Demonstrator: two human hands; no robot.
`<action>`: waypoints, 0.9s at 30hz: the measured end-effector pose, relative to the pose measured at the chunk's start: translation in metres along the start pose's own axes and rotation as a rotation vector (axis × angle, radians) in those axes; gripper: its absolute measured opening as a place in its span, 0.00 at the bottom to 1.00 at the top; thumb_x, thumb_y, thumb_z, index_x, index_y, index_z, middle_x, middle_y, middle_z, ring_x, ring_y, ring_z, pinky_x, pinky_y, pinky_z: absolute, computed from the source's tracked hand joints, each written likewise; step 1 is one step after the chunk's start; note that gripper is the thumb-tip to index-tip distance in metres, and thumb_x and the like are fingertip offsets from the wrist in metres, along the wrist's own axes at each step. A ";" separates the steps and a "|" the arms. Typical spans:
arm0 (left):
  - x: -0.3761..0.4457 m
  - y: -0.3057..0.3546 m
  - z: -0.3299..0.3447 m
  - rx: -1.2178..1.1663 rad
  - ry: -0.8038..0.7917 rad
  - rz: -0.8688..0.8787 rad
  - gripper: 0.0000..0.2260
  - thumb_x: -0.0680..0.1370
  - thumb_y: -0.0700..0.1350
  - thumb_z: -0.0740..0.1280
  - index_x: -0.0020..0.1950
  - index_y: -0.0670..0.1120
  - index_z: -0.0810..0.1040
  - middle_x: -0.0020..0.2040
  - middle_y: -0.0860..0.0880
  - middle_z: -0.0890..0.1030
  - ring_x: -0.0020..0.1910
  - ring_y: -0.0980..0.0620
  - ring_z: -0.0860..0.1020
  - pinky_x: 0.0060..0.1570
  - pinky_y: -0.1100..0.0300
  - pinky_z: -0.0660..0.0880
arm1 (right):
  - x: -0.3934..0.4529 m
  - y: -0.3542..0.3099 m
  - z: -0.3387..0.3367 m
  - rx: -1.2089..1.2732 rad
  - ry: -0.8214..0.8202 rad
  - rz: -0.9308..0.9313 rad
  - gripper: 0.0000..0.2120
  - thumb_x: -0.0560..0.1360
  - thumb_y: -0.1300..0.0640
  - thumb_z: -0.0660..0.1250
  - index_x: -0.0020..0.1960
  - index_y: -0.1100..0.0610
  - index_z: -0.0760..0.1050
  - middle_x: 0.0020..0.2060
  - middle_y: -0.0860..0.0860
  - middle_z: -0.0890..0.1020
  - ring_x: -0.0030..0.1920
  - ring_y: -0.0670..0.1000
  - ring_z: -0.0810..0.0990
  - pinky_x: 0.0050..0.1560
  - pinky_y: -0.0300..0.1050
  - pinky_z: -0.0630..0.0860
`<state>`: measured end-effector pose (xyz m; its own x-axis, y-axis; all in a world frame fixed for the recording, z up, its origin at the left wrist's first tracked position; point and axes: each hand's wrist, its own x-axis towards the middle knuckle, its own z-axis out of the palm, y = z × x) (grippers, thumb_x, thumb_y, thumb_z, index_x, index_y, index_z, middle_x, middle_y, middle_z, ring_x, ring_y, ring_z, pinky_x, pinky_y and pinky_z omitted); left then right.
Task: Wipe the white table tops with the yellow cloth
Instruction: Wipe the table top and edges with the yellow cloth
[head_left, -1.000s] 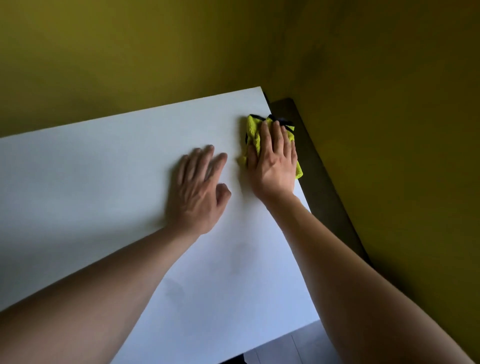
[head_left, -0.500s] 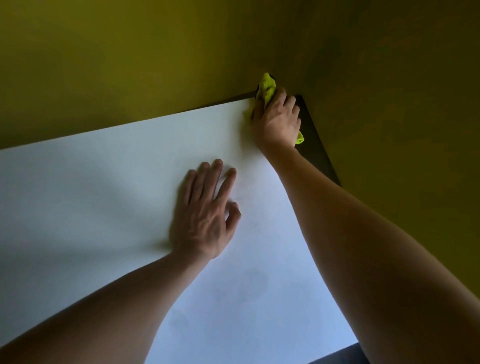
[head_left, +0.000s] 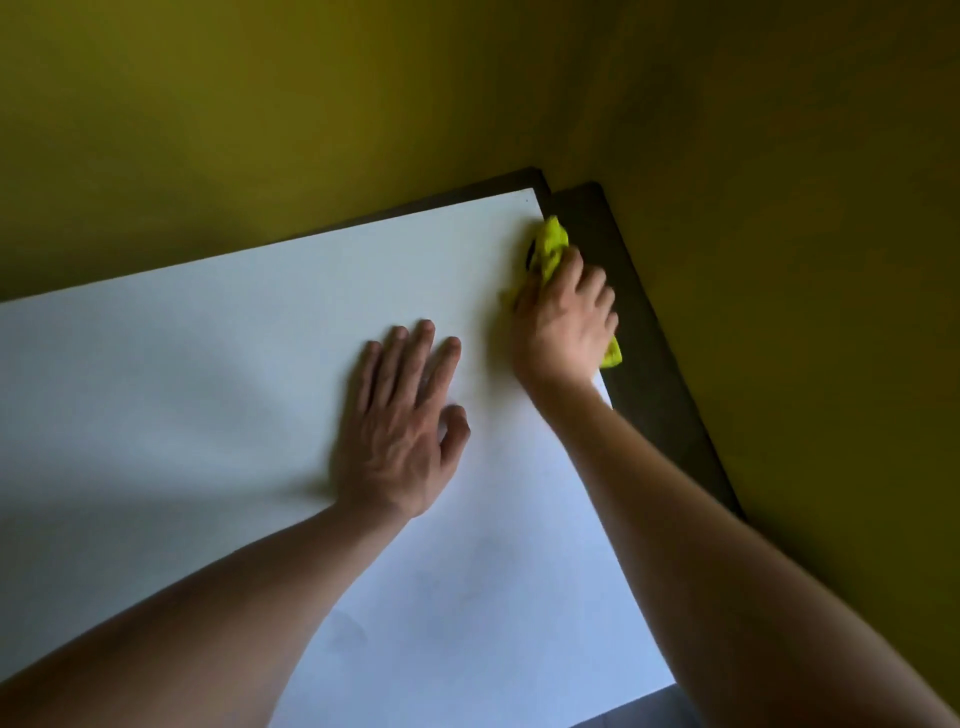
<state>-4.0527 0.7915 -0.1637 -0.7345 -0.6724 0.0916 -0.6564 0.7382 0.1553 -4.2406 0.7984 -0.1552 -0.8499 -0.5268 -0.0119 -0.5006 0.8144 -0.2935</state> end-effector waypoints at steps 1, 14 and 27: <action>0.000 0.000 0.000 0.005 -0.007 0.000 0.29 0.81 0.50 0.58 0.83 0.46 0.66 0.83 0.41 0.62 0.82 0.38 0.61 0.81 0.39 0.57 | 0.018 -0.011 0.003 -0.001 -0.037 -0.011 0.35 0.74 0.39 0.49 0.73 0.59 0.66 0.61 0.59 0.75 0.61 0.64 0.74 0.57 0.58 0.70; 0.000 0.000 -0.001 -0.001 -0.027 -0.011 0.29 0.81 0.52 0.57 0.82 0.47 0.66 0.83 0.42 0.63 0.82 0.39 0.60 0.82 0.41 0.54 | -0.033 0.034 -0.007 0.033 -0.025 -0.022 0.35 0.74 0.40 0.48 0.73 0.59 0.67 0.60 0.59 0.75 0.59 0.64 0.74 0.55 0.59 0.71; 0.001 -0.001 0.002 -0.042 0.000 -0.004 0.29 0.81 0.51 0.58 0.82 0.47 0.65 0.83 0.42 0.63 0.82 0.38 0.60 0.82 0.41 0.53 | -0.019 0.019 -0.012 -0.011 -0.075 0.016 0.33 0.76 0.40 0.52 0.74 0.58 0.65 0.63 0.58 0.74 0.63 0.63 0.72 0.58 0.58 0.69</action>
<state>-4.0528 0.7904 -0.1653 -0.7321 -0.6751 0.0908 -0.6514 0.7328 0.1968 -4.2360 0.8265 -0.1491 -0.8433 -0.5302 -0.0883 -0.4893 0.8253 -0.2820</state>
